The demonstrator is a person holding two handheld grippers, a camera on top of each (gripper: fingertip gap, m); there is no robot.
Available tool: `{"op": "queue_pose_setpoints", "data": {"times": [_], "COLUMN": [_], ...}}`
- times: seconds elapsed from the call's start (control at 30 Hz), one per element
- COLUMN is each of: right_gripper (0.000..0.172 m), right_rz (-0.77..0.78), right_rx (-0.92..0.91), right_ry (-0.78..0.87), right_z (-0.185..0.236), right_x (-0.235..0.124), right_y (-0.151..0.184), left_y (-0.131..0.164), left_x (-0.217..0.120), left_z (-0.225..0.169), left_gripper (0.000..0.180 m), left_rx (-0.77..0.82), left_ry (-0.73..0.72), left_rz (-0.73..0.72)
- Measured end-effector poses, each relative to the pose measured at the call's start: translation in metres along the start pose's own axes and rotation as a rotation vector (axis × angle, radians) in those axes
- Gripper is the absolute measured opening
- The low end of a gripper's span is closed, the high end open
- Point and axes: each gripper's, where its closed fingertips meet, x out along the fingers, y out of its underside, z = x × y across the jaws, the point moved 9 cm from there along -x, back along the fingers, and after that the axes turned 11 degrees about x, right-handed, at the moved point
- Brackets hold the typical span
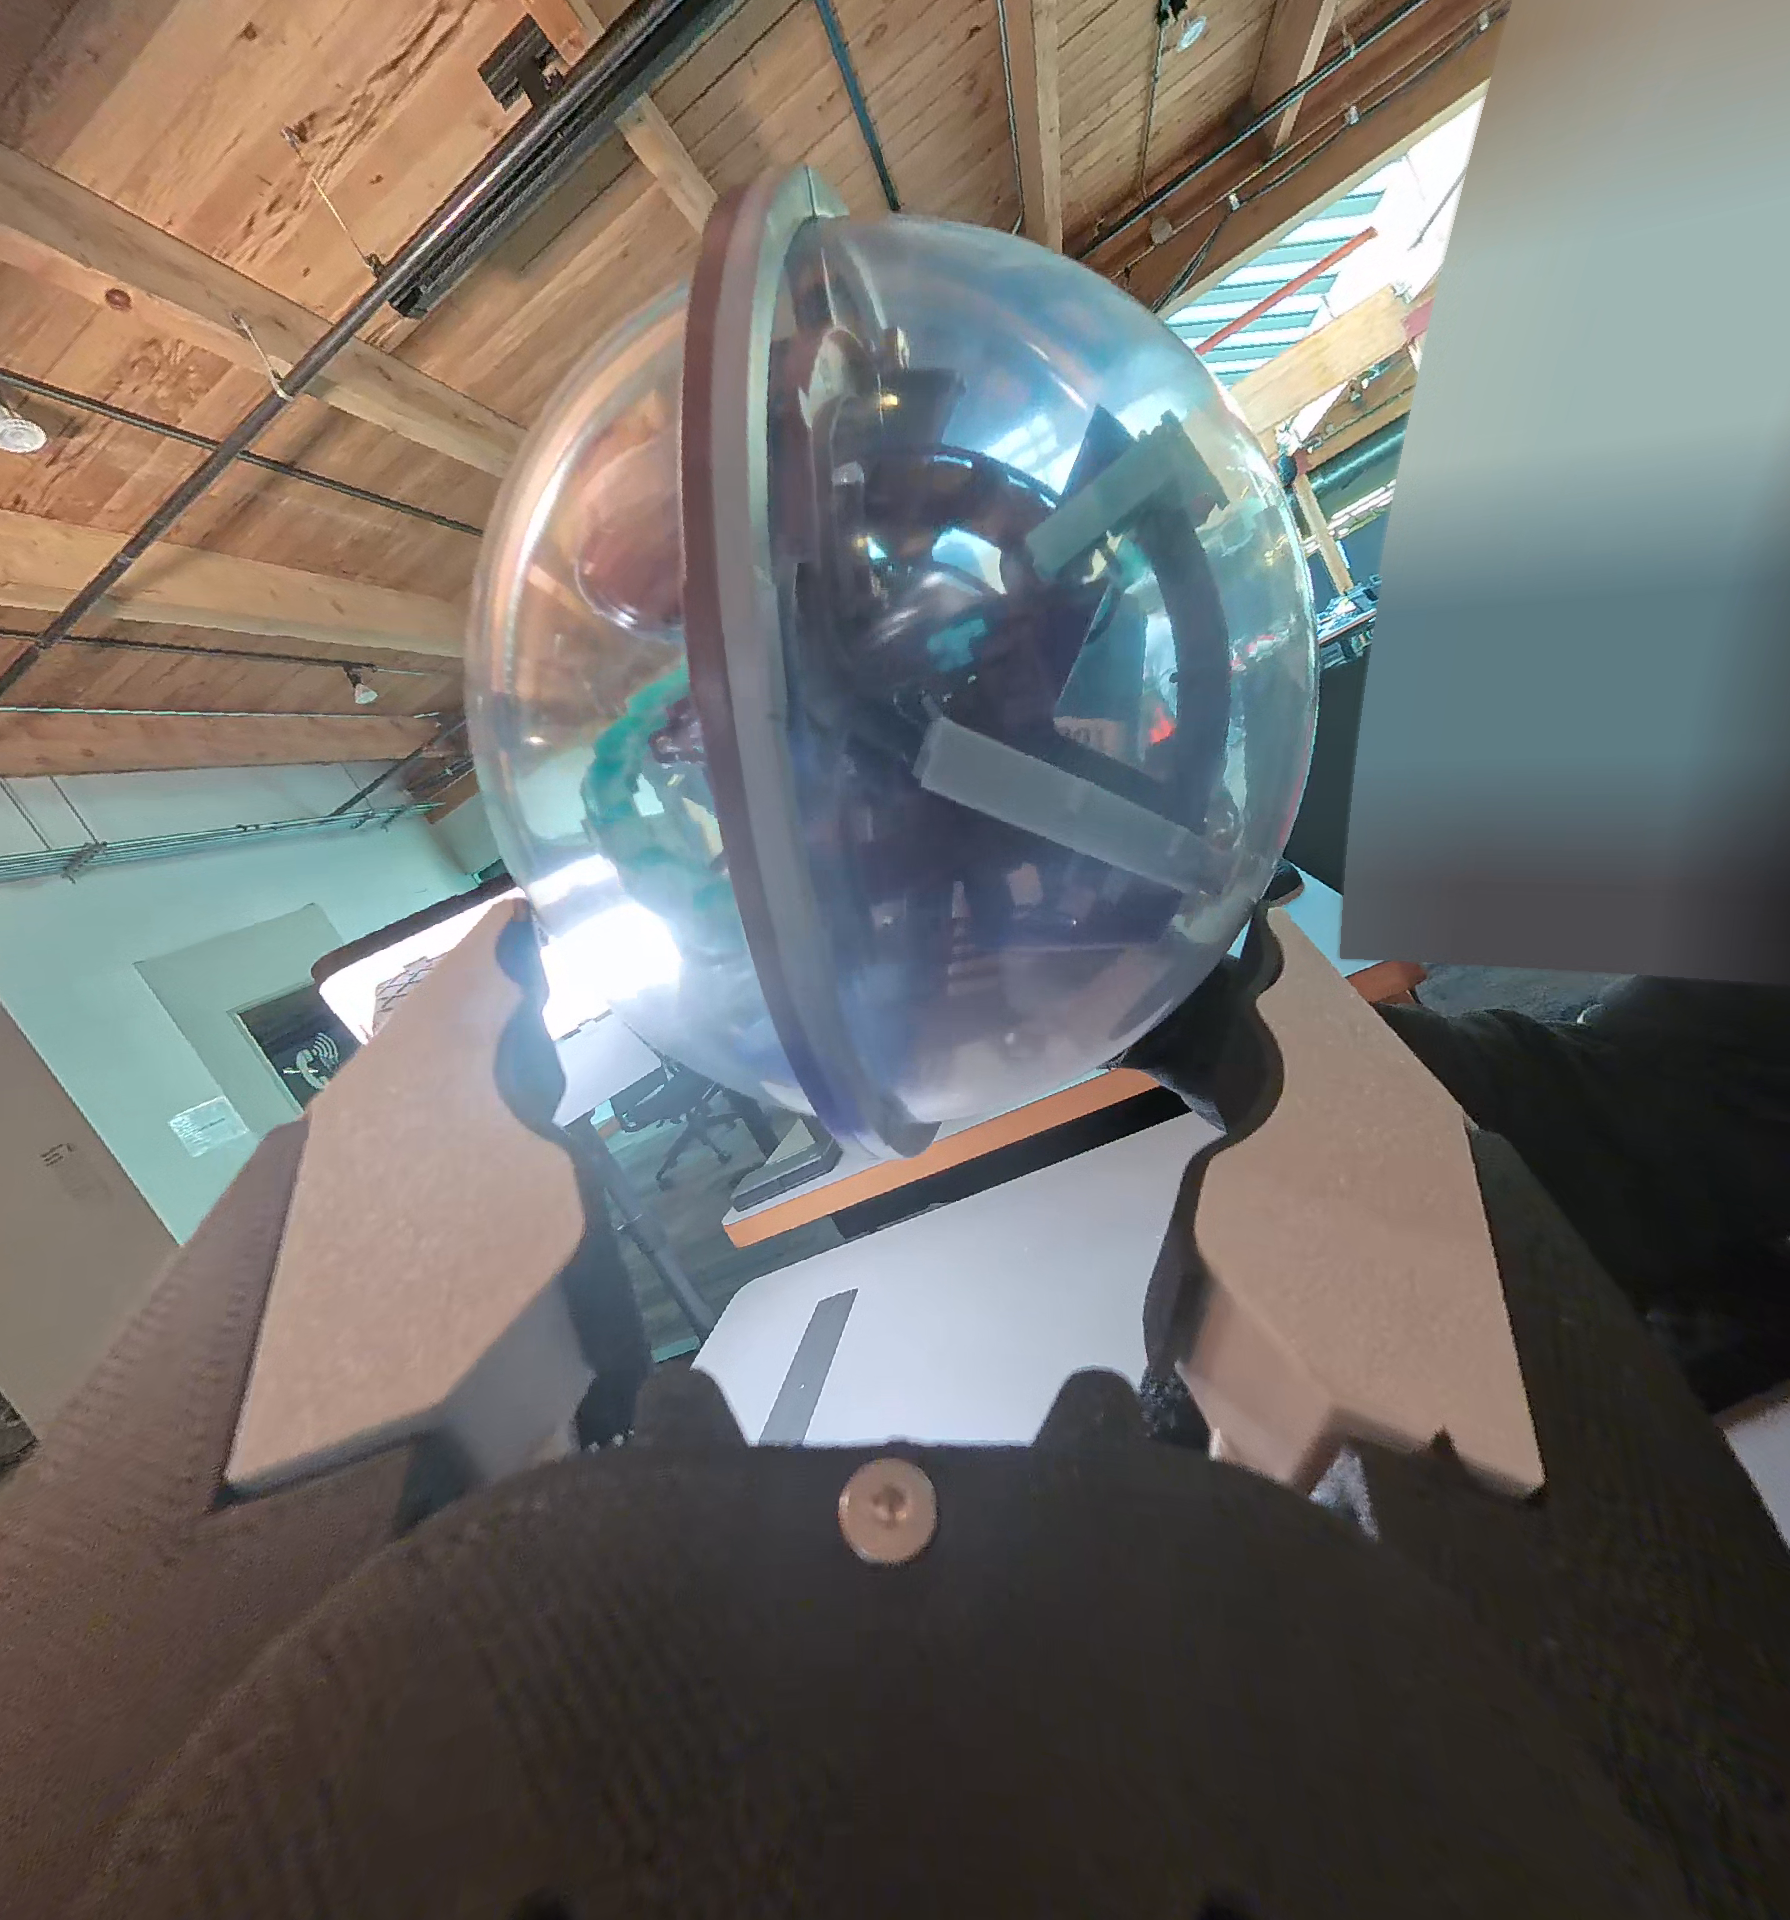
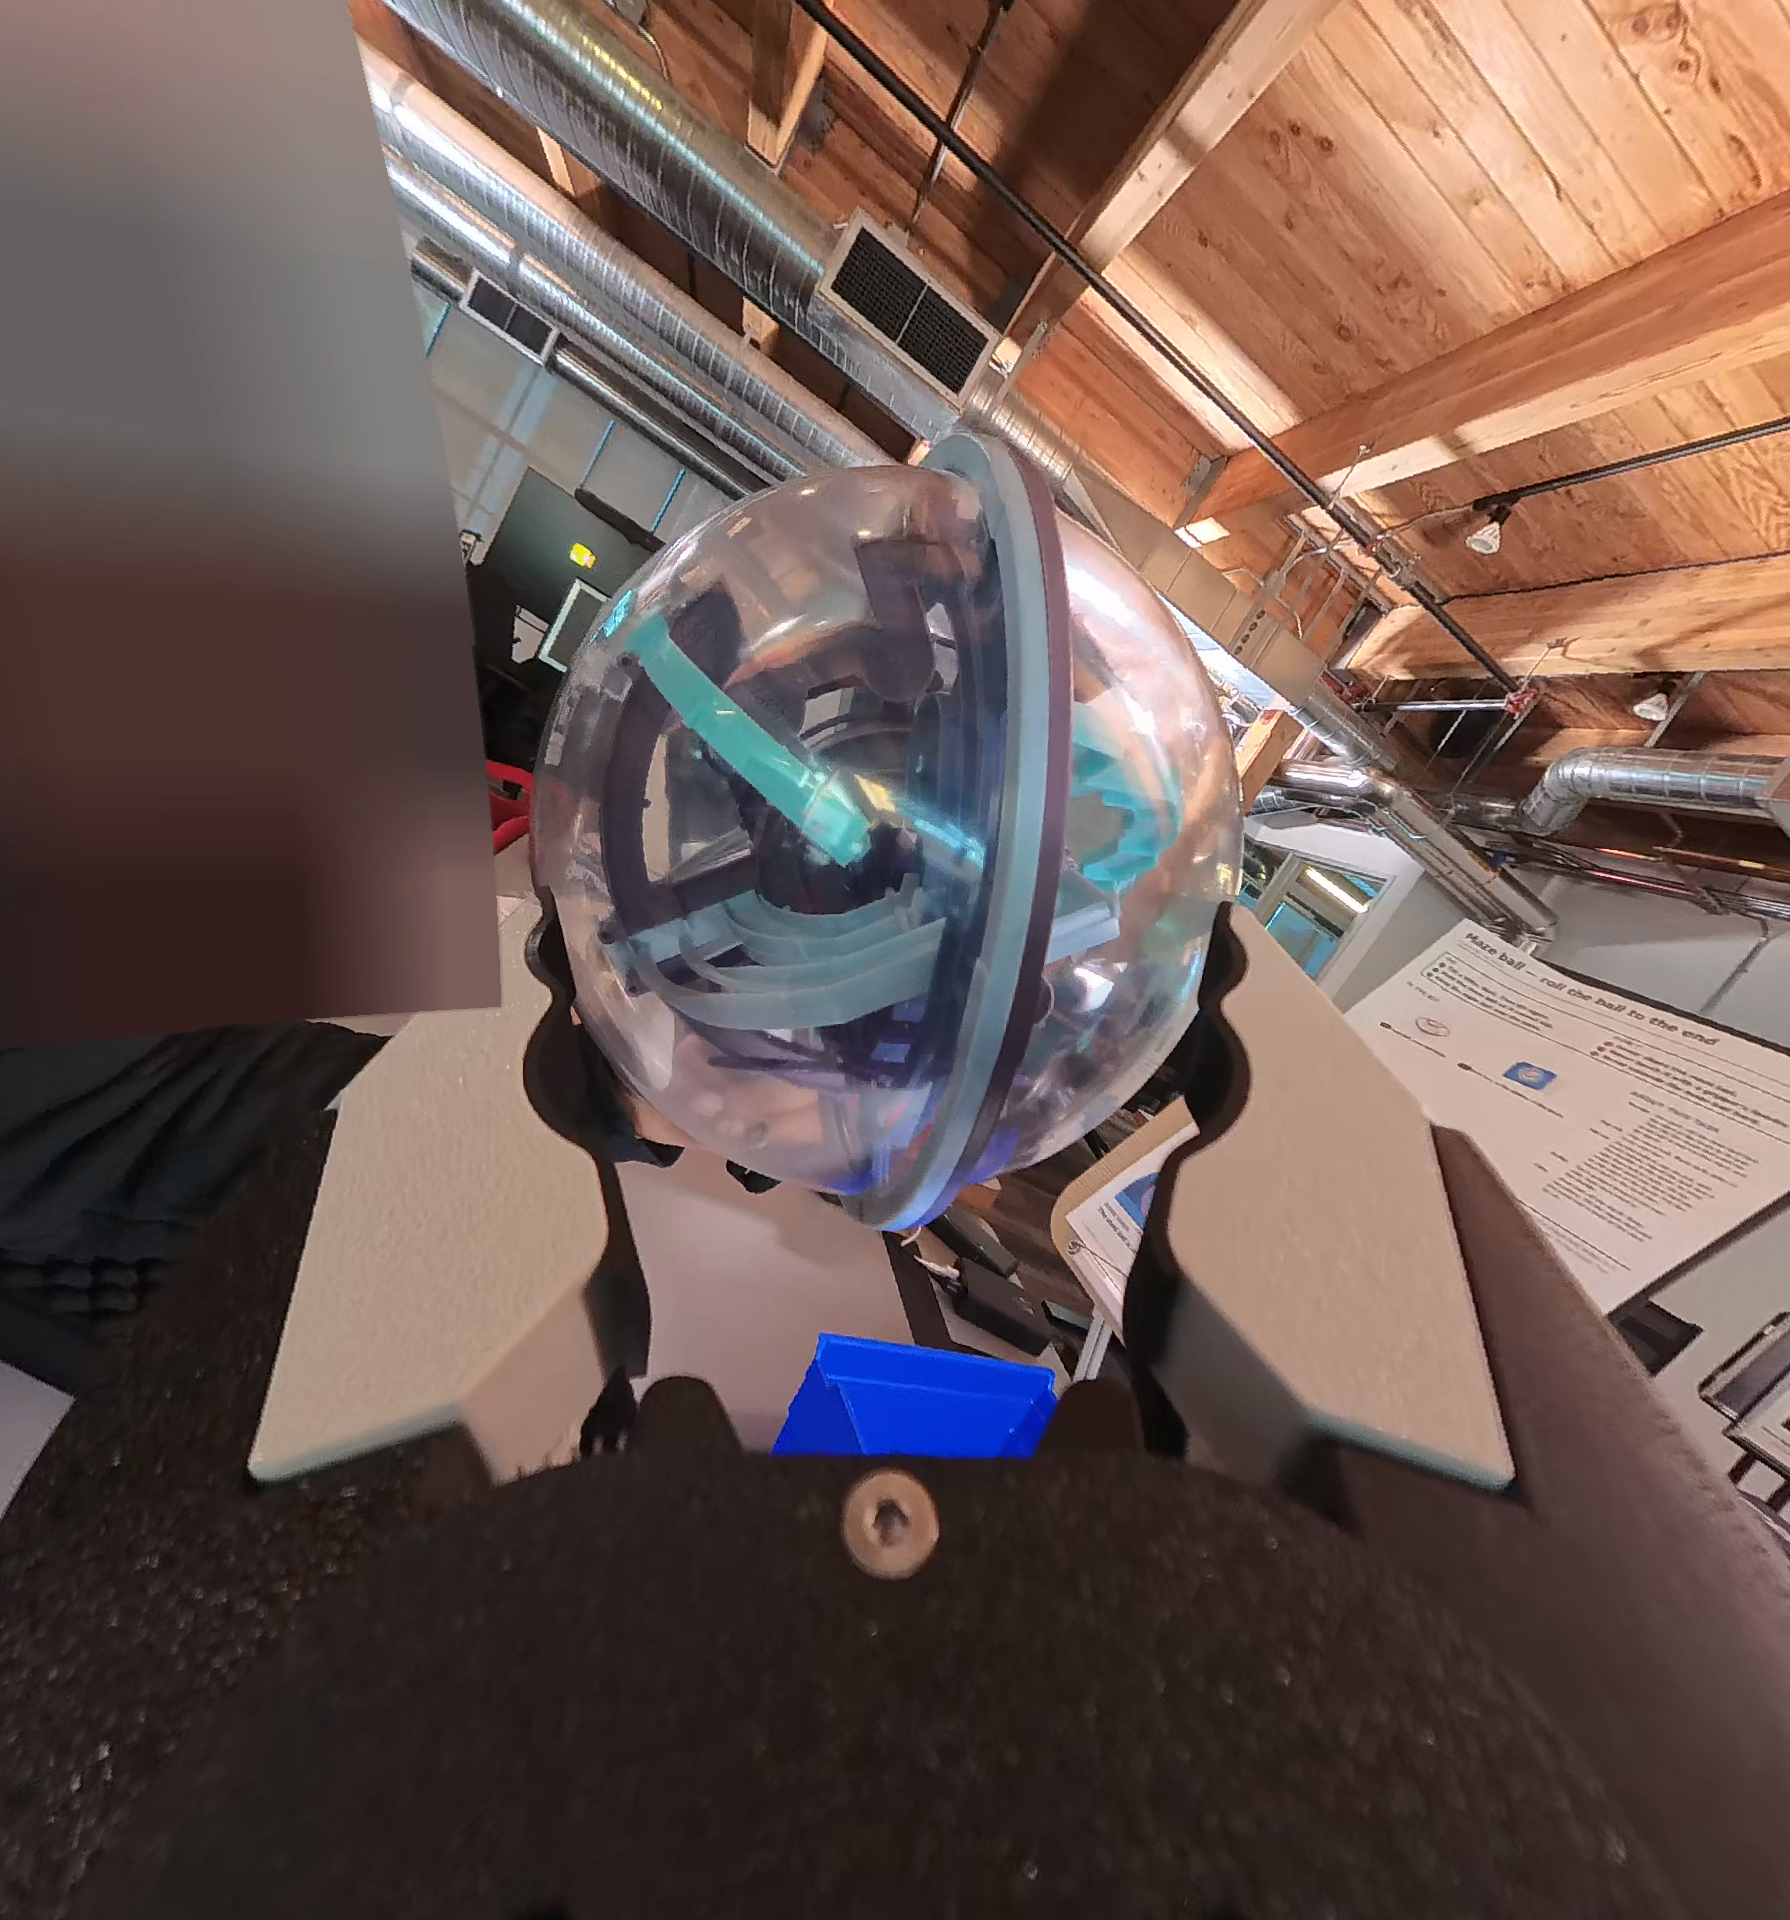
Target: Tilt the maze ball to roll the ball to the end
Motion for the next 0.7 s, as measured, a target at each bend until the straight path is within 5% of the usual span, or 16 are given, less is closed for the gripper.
{"op": "queue_pose_setpoints", "data": {"times": [0.7], "right_gripper": [0.116], "right_rz": [0.074], "right_rx": [0.032], "right_ry": [0.055], "right_z": [-0.003], "right_x": [0.005], "right_y": [0.004], "left_y": [0.013], "left_x": [-0.008], "left_z": [0.005], "left_gripper": [0.127], "left_rx": [-0.073], "left_ry": [0.015], "left_rz": [0.101]}}
